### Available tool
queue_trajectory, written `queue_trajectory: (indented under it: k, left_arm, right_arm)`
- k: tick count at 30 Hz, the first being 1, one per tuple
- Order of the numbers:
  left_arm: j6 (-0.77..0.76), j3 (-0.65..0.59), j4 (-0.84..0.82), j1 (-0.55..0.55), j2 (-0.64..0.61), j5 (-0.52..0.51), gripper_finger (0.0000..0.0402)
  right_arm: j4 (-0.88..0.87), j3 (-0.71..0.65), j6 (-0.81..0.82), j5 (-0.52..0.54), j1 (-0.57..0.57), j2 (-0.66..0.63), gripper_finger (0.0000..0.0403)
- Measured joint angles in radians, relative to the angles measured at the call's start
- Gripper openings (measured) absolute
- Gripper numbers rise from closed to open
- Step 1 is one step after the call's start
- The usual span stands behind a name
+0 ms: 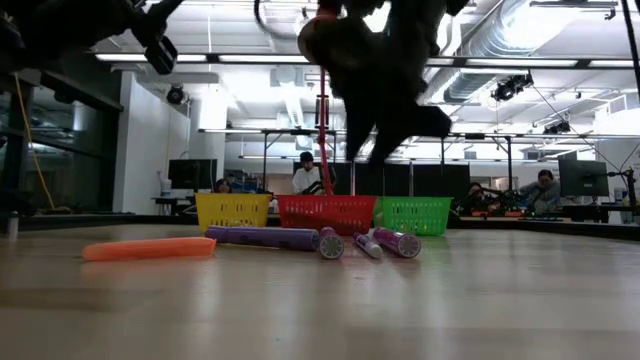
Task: Pick & Place Markers
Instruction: Put the violet highlighter pen into the red bin
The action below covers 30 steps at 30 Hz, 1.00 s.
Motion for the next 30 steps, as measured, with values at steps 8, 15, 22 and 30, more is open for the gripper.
queue_trajectory:
  k: [8,15,22,30]
  left_arm:
    - [-0.011,0.000,0.000,0.000,-0.033,0.037,0.0147]
    - [-0.014,0.000,-0.002,0.000,-0.039,0.039,0.0147]
    - [-0.014,0.000,-0.002,0.000,-0.039,0.057,0.0147]
    - [-0.015,0.000,-0.008,0.000,-0.039,0.059,0.0147]
  right_arm:
    - [-0.104,-0.001,0.137,0.066,0.009,0.097,0.0137]
    - [-0.078,0.000,0.221,0.068,0.023,0.117,0.0137]
    - [-0.071,0.000,0.297,0.103,0.058,0.123,0.0137]
    - [-0.027,0.003,0.334,0.075,0.089,0.190,0.0137]
